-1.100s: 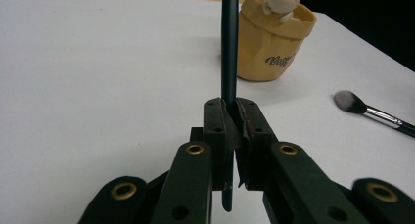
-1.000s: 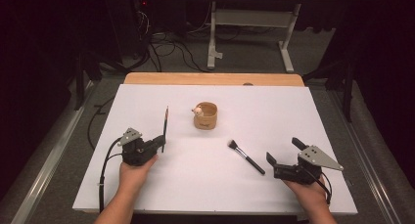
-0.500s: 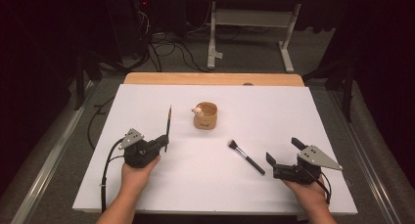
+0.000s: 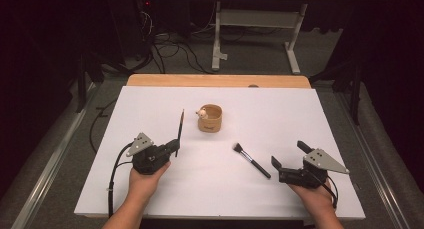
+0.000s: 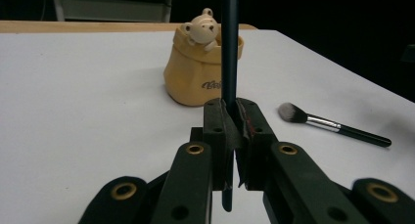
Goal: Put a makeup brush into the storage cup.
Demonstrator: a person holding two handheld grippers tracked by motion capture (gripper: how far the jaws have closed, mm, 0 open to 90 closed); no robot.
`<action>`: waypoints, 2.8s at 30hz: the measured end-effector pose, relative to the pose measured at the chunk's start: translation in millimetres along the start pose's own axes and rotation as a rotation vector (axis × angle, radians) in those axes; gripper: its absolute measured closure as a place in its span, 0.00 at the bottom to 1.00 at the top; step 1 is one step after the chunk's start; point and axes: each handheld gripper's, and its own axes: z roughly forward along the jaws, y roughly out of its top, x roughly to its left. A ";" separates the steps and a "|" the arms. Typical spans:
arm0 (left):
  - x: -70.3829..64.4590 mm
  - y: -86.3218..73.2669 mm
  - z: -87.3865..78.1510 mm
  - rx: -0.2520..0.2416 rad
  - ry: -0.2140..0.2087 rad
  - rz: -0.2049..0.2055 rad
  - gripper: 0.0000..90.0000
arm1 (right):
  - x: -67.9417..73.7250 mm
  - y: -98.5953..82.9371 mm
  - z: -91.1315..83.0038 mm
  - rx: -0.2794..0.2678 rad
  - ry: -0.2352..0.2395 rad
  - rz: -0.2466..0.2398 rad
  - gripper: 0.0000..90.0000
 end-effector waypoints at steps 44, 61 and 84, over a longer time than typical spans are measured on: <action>-64.7 8.8 41.0 0.009 -0.171 0.106 0.94 | 9.2 7.1 12.7 0.013 0.015 -0.003 0.01; -61.8 14.2 46.0 -0.023 -0.186 0.117 0.94 | 21.9 51.0 54.0 0.011 0.048 -0.027 0.05; -69.2 0.3 54.5 0.015 -0.218 0.131 0.94 | 37.0 37.9 66.6 0.038 0.091 -0.027 0.07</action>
